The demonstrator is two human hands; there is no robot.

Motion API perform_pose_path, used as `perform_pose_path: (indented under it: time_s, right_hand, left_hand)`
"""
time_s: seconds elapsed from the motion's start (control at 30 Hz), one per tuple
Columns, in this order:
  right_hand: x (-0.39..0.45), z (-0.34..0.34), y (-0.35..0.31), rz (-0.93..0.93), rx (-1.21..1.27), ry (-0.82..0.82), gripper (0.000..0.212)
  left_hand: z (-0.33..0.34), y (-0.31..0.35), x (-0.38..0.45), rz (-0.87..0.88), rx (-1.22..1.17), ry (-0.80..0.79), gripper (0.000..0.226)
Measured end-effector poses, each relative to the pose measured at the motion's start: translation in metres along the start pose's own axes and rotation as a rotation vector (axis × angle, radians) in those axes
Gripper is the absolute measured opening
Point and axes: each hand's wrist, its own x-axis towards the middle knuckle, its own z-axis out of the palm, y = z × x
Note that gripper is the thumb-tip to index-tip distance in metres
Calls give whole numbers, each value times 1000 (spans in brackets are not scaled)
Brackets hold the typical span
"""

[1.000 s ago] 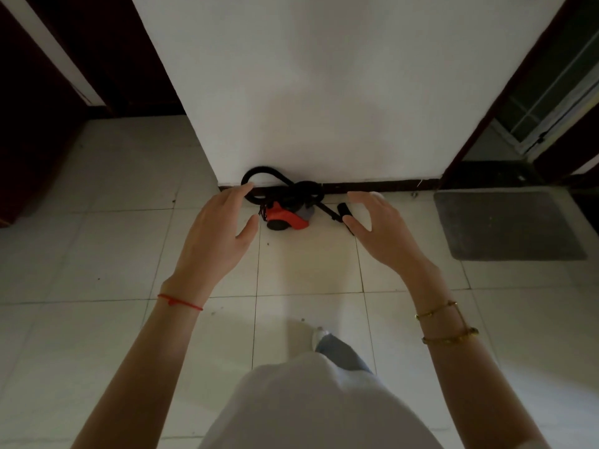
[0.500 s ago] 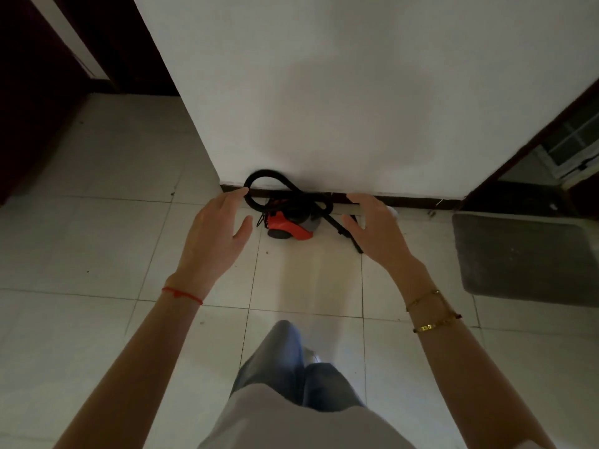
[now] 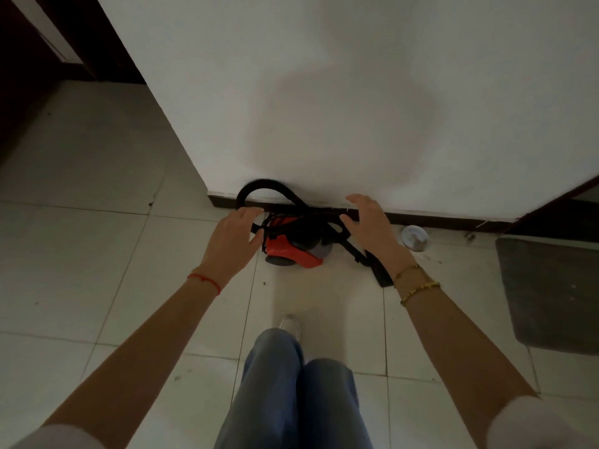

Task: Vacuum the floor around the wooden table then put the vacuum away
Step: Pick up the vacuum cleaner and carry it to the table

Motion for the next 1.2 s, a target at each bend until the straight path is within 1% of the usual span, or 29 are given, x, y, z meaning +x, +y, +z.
perform_pose_path:
  time_s: [0.2,0.33,0.47,0.63,0.73,0.87,0.97,1.03,1.2]
  right_hand:
    - [79,100,81,-6,-51,-52,53]
    - [121,166,132,-40,-100,-109,62]
    - [153,219,169,-45,-182,-144,66]
    - [184,259,194,-74,-261,-103,72]
    - [203,271,197,-118,-316,-91,74]
    - [232,284,200,-179,-363,-187,77]
    - [250,293,202,-167,-418,-265,77]
    - [260,300,204,-146,-446,-257,70]
    - [279,323,211,-171,-465,-127,30]
  left_hand:
    - [125,-67,51,4,-5,-32,31]
    - [206,-109,71,-8,-5,-19,31]
    - [273,-138,81,-6,-24,-12,32]
    - [329,-158,89,-2,-5,-33,25]
    - [353,-168,95,-24,4,-57,27]
    - [374,-178,109,-28,16,-52,27]
    - [385,-184,115,-23,21,-35,28]
    - [390,-187,117,-29,13,-28,29]
    - [404,-193,121,-24,-1,-6,30]
